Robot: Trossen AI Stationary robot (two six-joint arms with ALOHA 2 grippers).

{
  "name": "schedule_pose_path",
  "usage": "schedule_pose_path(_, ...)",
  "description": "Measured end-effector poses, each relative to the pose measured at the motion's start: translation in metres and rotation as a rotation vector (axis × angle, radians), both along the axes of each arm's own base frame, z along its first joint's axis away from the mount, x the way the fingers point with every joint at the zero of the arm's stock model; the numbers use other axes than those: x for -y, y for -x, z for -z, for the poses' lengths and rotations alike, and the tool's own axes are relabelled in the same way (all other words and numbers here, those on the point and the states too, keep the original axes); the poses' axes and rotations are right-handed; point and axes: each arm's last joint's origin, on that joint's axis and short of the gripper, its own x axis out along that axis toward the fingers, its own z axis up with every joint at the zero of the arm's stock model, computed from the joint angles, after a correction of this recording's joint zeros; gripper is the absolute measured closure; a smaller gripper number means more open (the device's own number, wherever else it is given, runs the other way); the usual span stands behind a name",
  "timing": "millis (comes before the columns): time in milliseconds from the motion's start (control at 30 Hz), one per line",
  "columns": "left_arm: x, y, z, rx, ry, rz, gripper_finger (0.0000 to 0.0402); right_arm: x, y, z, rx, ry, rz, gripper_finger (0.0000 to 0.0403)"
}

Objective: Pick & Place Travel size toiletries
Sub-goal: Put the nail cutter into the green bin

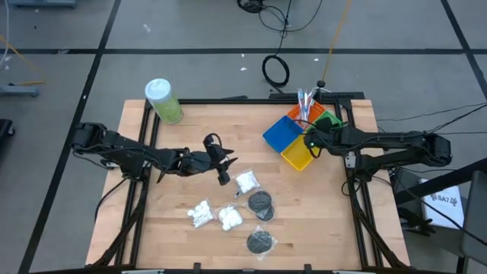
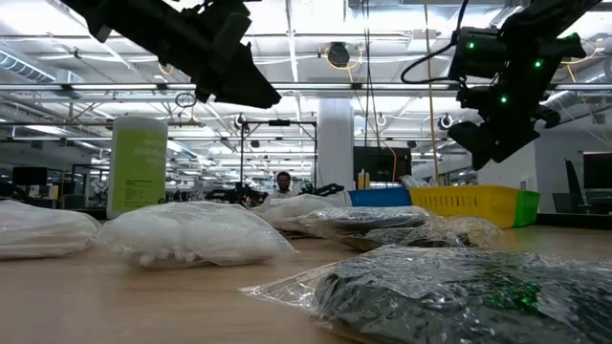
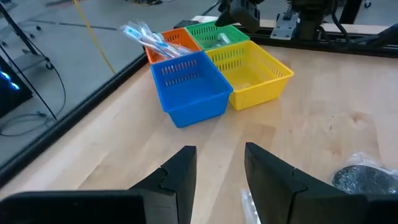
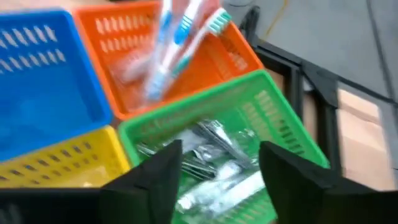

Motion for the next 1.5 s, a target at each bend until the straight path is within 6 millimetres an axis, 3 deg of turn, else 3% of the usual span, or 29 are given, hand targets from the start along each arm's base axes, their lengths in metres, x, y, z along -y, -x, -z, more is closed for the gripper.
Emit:
schedule_pose_path(200, 0.008, 0.000, 0.010, -0.061, 0.219, 0.177, 0.0268, -0.011, -0.025, -0.015, 0.180, 0.020, -0.262, 0.0151)
schedule_pose_path(400, 0.030, -0.004, 0.043, -0.185, 0.395, 0.179, 0.0268, -0.029, -0.053, -0.045, 0.416, 0.133, -0.611, 0.0151)
schedule_pose_path(567, 0.061, -0.021, 0.058, -0.284, 0.460, 0.228, 0.0268, -0.039, -0.062, -0.059, 0.519, 0.203, -0.768, 0.0155)
schedule_pose_path(733, 0.075, -0.047, 0.062, -0.427, 0.450, 0.173, 0.0268, -0.043, -0.063, -0.060, 0.516, 0.213, -0.795, 0.0156)
schedule_pose_path(900, 0.071, -0.068, 0.073, -0.604, 0.386, 0.026, 0.0268, -0.048, -0.064, -0.059, 0.510, 0.201, -0.820, 0.0157)
schedule_pose_path(1067, 0.068, -0.086, 0.077, -0.621, 0.408, -0.006, 0.0268, -0.054, -0.064, -0.059, 0.497, 0.203, -0.861, 0.0160)
schedule_pose_path(1300, 0.059, -0.081, 0.083, -0.715, 0.479, -0.056, 0.0277, -0.062, -0.063, -0.056, 0.476, 0.184, -0.898, 0.0164)
schedule_pose_path(1500, 0.055, -0.074, 0.085, -0.794, 0.521, -0.098, 0.0370, -0.067, -0.063, -0.056, 0.473, 0.177, -0.920, 0.0169)
